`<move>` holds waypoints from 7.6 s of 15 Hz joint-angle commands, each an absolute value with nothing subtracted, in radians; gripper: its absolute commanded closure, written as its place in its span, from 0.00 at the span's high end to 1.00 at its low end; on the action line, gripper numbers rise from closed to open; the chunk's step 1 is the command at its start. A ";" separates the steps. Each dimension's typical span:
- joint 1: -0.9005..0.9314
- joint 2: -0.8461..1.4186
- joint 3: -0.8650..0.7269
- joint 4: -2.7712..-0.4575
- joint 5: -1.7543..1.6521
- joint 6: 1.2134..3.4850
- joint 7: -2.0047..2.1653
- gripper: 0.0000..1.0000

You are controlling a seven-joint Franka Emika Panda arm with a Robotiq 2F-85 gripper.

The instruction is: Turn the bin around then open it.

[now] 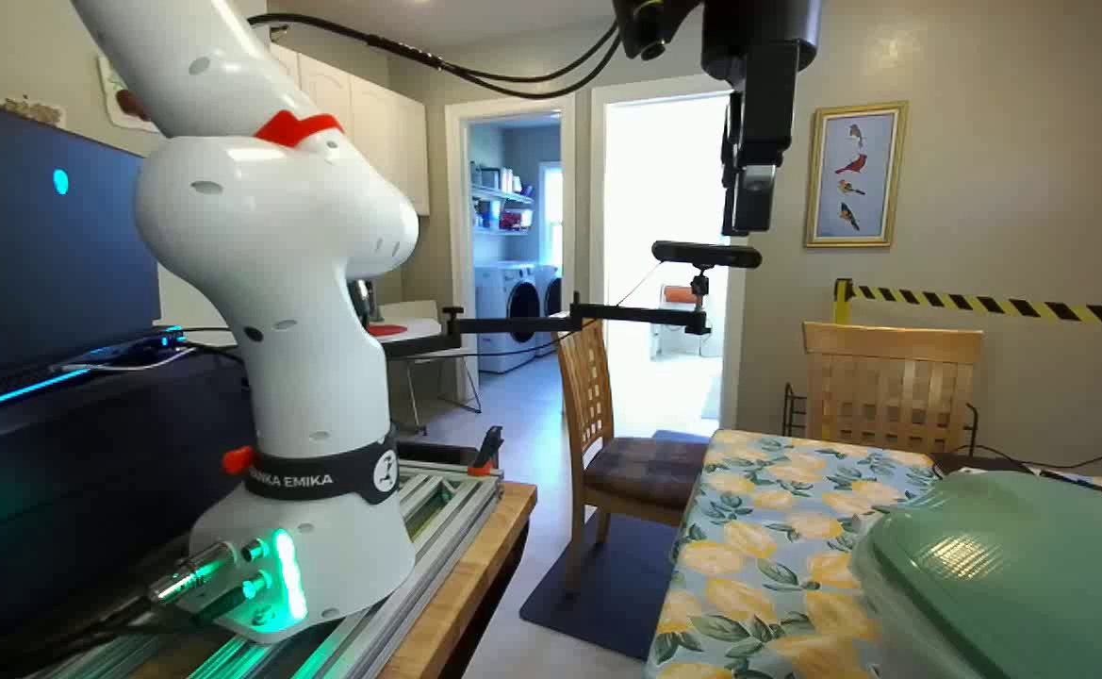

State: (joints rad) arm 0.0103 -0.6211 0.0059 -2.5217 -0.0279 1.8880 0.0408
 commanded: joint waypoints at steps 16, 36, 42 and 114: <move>0.046 -0.575 -0.030 -2.565 -0.028 2.132 -0.113 1.00; 0.128 -0.285 0.027 -2.627 -0.168 2.301 -0.416 1.00; 0.111 -0.045 0.127 -2.590 -0.417 2.382 -0.240 1.00; 0.220 0.598 0.051 -2.166 -1.320 2.171 0.836 0.55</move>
State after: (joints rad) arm 0.2063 0.5610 0.0556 -2.2014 -1.2679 2.2167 0.7658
